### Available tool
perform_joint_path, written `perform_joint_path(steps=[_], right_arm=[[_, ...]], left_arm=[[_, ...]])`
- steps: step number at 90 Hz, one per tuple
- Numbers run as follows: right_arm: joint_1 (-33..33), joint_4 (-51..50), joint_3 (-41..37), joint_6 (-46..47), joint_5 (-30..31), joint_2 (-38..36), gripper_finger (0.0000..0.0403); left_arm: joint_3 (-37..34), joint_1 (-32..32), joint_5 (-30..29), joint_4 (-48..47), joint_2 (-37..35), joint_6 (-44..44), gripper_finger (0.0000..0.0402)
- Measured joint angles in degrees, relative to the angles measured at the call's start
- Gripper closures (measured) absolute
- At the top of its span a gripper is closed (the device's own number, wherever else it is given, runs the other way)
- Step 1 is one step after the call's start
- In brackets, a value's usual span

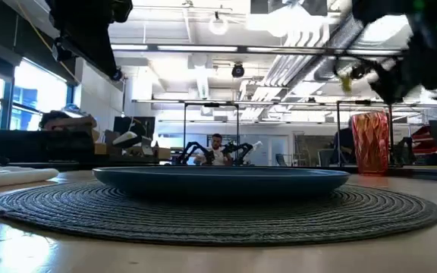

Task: Set table place
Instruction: Put the silver fork on the white table napkin

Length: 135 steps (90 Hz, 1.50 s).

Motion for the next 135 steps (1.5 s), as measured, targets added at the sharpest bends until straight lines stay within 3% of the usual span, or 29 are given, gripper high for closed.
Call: perform_joint_path(steps=[8,24,49,60,72,93,104,123,135], right_arm=[[-1.63,-0.11,0.26,-0.24,1.22,-2.44,0.0403],[-3.26,-0.25,-0.38,-7.78,-2.77,-2.37,0.0388],[-3.39,-0.78,-0.41,-15.71,-4.43,6.52,0.0244],[-4.03,0.82,-0.45,-21.28,-7.69,12.15,0.0217],[-4.13,-0.6,-0.38,-25.18,-10.94,17.41,0.0252],[-4.44,-0.17,-0.19,-30.67,-13.55,19.43,0.0389],[-5.91,-0.09,-0.51,-29.25,-12.35,16.0,0.0401],[-9.86,0.2,0.73,-23.83,-11.8,3.52,0.0403],[-12.65,5.11,4.19,-23.71,-11.6,-1.96,0.0403]], left_arm=[[0.0,0.0,0.04,0.02,-0.02,0.25,0.0401],[0.0,0.0,0.26,-0.09,-0.02,0.52,0.0401],[0.0,0.01,0.29,-0.1,-0.02,0.52,0.0401],[0.0,0.02,0.26,-0.09,-0.04,0.55,0.0401],[0.0,0.02,0.37,-0.07,-0.04,0.52,0.0401],[0.0,0.02,0.43,-0.09,-0.04,-0.07,0.0401],[0.0,0.02,0.8,-0.09,-0.04,-0.07,0.0401],[0.0,-0.12,3.81,-0.04,-2.51,-1.52,0.0401],[0.85,-1.21,4.73,-0.03,-4.84,-1.53,0.0401]])
